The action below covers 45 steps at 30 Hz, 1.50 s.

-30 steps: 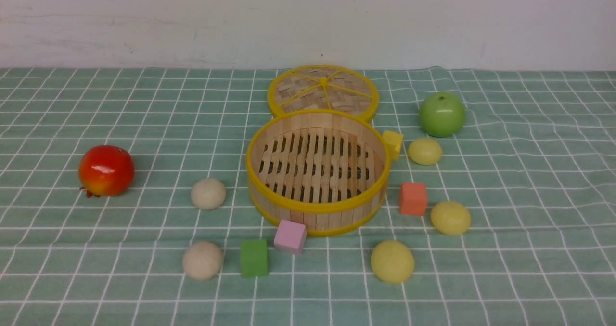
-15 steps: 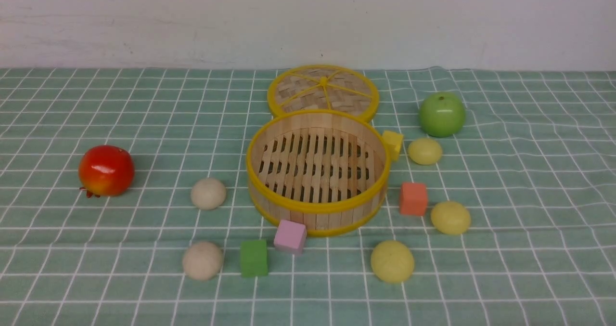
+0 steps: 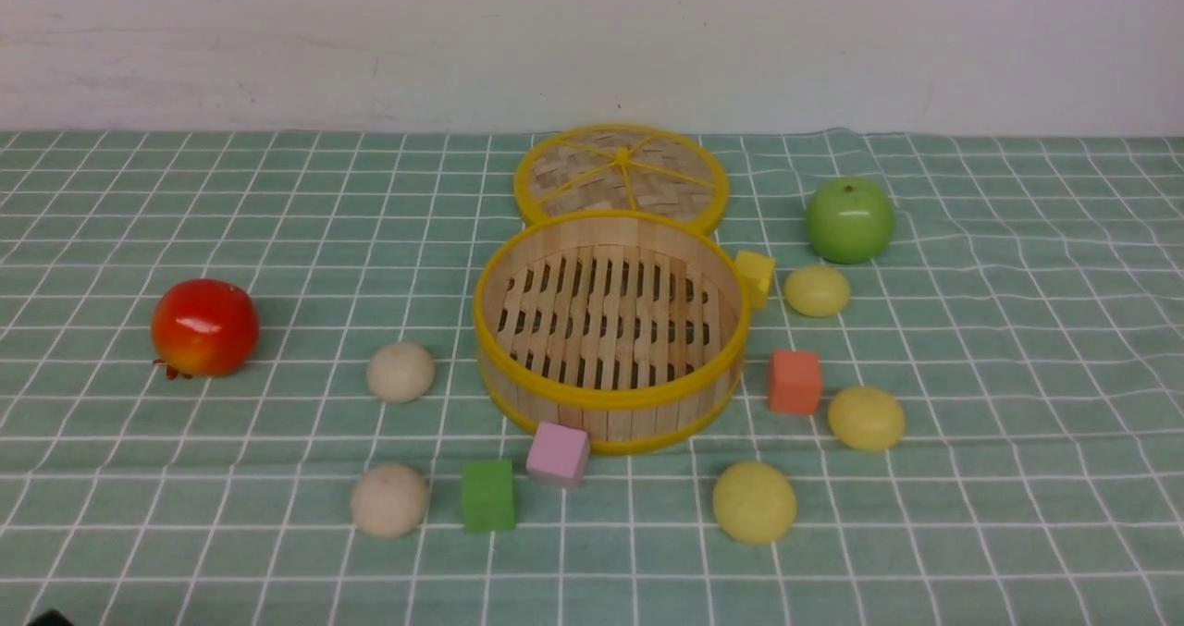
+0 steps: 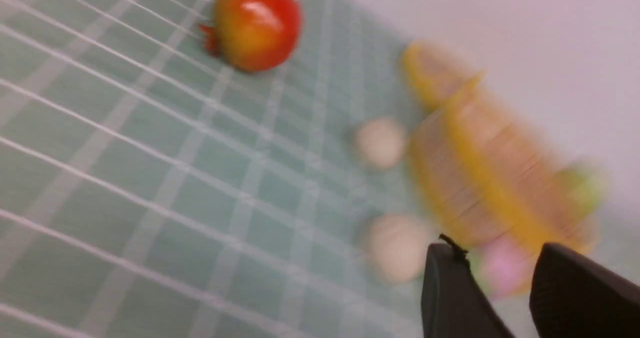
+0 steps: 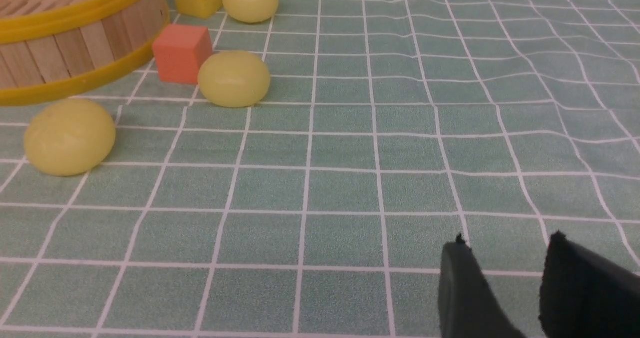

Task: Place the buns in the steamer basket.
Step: Use the left arm to grab a steamed stuffed bun

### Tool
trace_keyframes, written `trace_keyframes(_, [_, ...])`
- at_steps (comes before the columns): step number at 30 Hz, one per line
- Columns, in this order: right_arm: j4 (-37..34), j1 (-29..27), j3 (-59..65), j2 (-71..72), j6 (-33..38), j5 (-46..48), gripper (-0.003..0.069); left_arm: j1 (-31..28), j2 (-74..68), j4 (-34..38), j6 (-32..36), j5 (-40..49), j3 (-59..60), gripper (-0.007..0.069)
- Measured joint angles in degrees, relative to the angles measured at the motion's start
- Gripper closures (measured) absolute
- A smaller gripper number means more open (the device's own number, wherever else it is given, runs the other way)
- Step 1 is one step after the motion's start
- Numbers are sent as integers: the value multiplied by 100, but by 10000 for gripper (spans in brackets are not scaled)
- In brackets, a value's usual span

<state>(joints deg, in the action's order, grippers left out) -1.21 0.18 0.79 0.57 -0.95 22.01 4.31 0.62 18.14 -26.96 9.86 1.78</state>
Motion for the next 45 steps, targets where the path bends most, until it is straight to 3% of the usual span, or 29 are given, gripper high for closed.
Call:
trace_keyframes(3, [0,0,0,0,0,0,419,0,0,953,-430,-568,0,386])
trace_keyframes(7, [0,0,0,0,0,0,419,0,0,1274,-449,-927,-36,389])
trace_keyframes(13, [0,0,0,0,0,0,419,0,-225,959,219,568,-1148,513])
trace_keyframes(15, [0,0,0,0,0,0,419,0,-1093,620,925,1694,-2057,592])
trace_keyframes(16, [0,0,0,0,0,0,419,0,-1176,579,972,1779,-2120,601])
trace_keyframes(18, [0,0,0,0,0,0,419,0,-2376,374,1569,2876,-2902,631])
trace_keyframes(22, [0,0,0,0,0,0,419,0,-4168,186,2268,3713,-3649,637])
trace_keyframes(27, [0,0,0,0,0,0,419,37,-6363,264,2785,3766,-4340,637])
trace_keyframes(31, [0,0,0,0,0,0,419,622,-7398,383,3121,3579,-4898,637])
trace_keyframes(35, [0,0,0,0,0,0,419,1116,-8139,144,3027,3373,-5457,637])
trace_keyframes(40, [0,0,0,0,0,0,419,1130,-8909,-358,2696,3201,-5963,617])
trace_keyframes(45, [0,0,0,0,0,0,419,1130,-9461,-498,2696,2984,-6209,515])
